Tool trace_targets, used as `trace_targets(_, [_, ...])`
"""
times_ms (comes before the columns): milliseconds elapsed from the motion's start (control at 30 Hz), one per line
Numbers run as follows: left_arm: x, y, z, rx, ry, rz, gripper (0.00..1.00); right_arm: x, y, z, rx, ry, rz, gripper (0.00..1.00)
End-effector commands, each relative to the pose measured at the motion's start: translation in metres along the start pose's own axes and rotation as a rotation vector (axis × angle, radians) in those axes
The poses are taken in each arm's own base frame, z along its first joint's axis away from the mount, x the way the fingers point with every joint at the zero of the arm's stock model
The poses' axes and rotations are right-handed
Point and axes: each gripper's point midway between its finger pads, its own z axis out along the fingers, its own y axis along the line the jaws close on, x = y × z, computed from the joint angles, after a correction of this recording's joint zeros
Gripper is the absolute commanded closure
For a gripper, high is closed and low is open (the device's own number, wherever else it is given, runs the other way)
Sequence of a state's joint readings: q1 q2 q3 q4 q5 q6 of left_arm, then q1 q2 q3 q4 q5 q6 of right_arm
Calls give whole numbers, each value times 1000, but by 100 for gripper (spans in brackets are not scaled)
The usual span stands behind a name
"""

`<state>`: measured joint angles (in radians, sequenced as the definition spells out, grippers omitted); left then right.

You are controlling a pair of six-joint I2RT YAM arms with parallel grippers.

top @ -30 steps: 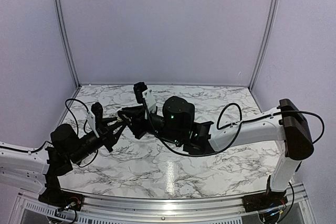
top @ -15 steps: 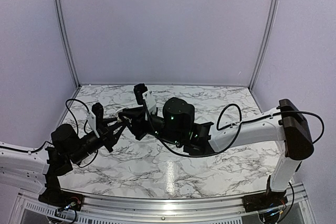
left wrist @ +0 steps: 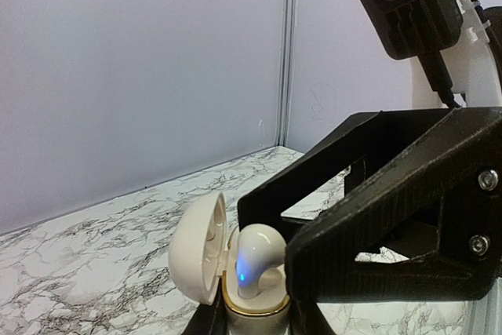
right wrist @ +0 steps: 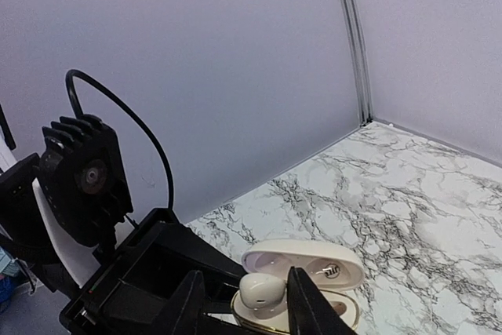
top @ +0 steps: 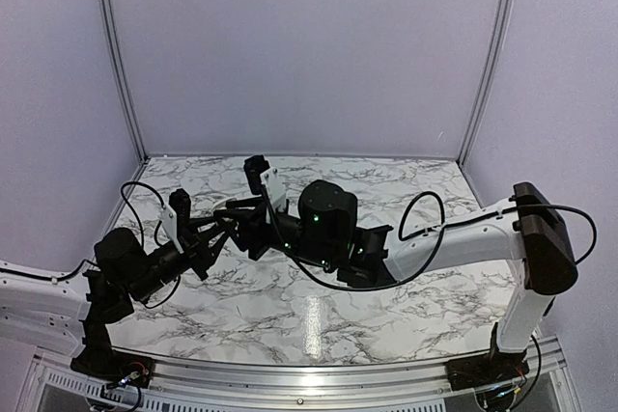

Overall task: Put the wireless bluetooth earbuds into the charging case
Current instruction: Insert the left earbud into the left side groove of the charging case.

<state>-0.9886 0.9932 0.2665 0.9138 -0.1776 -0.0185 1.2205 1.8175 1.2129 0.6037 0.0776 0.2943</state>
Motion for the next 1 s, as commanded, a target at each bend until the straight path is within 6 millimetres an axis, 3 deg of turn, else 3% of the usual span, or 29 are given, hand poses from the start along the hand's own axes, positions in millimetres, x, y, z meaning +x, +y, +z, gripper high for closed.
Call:
trace_targets(0, [-44,-7,-2,37,-153,-27,100,23,-4,-2,33,91,-19,61])
trace_targets(667, [-42,-11,-3,59,-146,-29,100,-20,-15,-9,85,27,-78,45])
trace_targets(833, [-38,-12,-4,66,-137,-29,100,-47,-8,-25,22,-9,-101,41])
trace_targets(967, [-34,-12,-6,67,-120,-17,100,-59,-24,-48,-1,5,-103,39])
